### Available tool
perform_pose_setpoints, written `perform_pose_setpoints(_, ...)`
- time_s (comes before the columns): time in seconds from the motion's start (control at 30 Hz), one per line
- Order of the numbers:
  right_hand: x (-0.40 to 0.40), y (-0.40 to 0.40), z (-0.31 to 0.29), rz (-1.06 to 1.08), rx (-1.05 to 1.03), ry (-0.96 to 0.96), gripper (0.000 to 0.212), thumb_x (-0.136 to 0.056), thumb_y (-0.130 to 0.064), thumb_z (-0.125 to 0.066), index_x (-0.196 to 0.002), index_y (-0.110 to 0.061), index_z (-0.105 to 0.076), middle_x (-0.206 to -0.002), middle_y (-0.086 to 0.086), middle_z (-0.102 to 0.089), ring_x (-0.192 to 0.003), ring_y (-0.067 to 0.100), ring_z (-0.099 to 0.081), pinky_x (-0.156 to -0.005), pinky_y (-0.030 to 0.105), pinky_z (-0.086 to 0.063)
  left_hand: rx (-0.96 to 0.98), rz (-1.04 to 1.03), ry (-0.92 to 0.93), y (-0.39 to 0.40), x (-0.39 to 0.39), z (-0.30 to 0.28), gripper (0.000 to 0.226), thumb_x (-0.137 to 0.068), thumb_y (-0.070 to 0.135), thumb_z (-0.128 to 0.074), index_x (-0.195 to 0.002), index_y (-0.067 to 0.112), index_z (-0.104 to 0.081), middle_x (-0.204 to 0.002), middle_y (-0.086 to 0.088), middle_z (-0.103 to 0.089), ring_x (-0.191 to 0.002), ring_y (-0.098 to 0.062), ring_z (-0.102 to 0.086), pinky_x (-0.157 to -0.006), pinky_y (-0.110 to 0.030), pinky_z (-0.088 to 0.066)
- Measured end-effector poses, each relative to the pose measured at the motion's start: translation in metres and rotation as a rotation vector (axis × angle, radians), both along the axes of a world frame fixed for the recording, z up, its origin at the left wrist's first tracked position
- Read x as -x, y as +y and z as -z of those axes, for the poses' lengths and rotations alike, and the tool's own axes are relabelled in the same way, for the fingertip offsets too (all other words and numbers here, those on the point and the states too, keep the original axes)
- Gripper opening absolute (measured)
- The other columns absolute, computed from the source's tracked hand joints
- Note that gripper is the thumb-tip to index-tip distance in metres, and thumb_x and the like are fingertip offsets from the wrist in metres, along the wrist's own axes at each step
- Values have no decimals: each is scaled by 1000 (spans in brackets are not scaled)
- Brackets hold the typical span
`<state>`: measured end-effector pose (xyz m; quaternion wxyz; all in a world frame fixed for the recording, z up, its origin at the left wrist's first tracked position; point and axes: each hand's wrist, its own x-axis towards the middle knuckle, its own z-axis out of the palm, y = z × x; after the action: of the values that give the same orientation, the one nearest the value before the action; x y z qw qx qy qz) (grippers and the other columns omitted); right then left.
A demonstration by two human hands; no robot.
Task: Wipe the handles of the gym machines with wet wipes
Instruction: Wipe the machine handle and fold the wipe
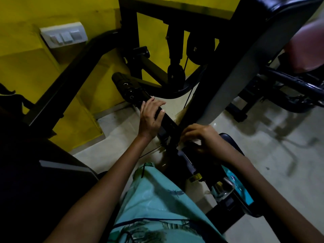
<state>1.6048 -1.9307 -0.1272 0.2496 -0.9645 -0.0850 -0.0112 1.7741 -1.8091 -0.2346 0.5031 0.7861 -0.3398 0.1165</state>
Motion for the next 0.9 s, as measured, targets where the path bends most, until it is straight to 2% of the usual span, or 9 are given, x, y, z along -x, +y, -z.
perform_pose_setpoints(0.13, -3, -5, -1, 62, 23, -96, 21, -73, 3, -73, -88, -11, -73, -90, 6, -68, -78, 19, -65, -66, 2, -40, -14, 79, -105, 7, 22, 8, 38, -94, 31, -35, -114, 11, -62, -121, -8, -59, -129, -18, -39, -114, -48, -15)
perform_pose_setpoints(0.27, 2, 12, 4, 78, 4, -81, 16, -77, -4, -69, -92, -8, -73, -98, 10, -64, -89, 22, -61, -70, 29, -52, -26, 16, -72, 0, 31, 12, 45, -96, 36, -30, -108, 9, -64, -121, -8, -59, -131, -19, -35, -115, -45, -11)
perform_pose_setpoints(0.37, 17, 0, 1, 39, -60, -93, 15, -77, -10, -66, -90, -9, -72, -94, 8, -66, -85, 14, -61, -66, 13, -47, 3, -13, -96, -3, 30, 16, 59, -99, 47, -19, -105, 9, -64, -119, -9, -59, -130, -21, -36, -115, -41, -10)
perform_pose_setpoints(0.43, 15, -6, 2, 125, -67, -94, 17, -77, -1, -68, -91, -11, -72, -93, 7, -66, -82, 18, -63, -66, 11, -46, 26, -28, -99, -5, 29, 18, 59, -100, 48, -16, -104, 12, -62, -118, -9, -60, -130, -22, -37, -115, -40, -9)
perform_pose_setpoints(0.57, 9, 16, 7, 158, 22, -165, 15, -76, 1, -68, -88, -6, -71, -94, 13, -64, -84, 27, -63, -65, 41, -55, 43, -39, -102, -8, 30, 21, 58, -100, 47, -15, -103, 13, -61, -117, -10, -60, -129, -23, -38, -115, -39, -10)
perform_pose_setpoints(0.7, 29, 7, 1, 39, -45, -95, 19, -70, 2, -70, -87, -7, -72, -93, 10, -66, -85, 19, -62, -67, 24, -51, 45, -29, -90, -7, 30, 21, 61, -100, 49, -15, -102, 11, -63, -117, -10, -60, -130, -22, -37, -115, -39, -10)
perform_pose_setpoints(0.8, 28, -11, 0, 130, -50, -113, 17, -74, -3, -67, -87, -12, -73, -89, 4, -67, -75, 11, -61, -67, 3, -41, 52, -27, -87, -8, 31, 21, 57, -100, 49, -15, -103, 14, -60, -117, -10, -60, -130, -22, -37, -115, -41, -10)
perform_pose_setpoints(0.87, 20, -7, 5, 150, -1, -155, 16, -75, 0, -68, -87, -10, -73, -87, 7, -67, -73, 13, -61, -70, 3, -40, 52, -31, -78, -8, 31, 21, 54, -100, 49, -14, -104, 18, -57, -117, -9, -60, -130, -22, -37, -115, -42, -11)
perform_pose_setpoints(0.9, 18, 0, 7, 150, 17, -162, 17, -75, 2, -69, -87, -9, -73, -89, 9, -67, -76, 17, -63, -72, 11, -45, 51, -35, -75, -8, 31, 21, 52, -100, 49, -14, -105, 20, -56, -117, -9, -59, -130, -21, -37, -114, -43, -12)
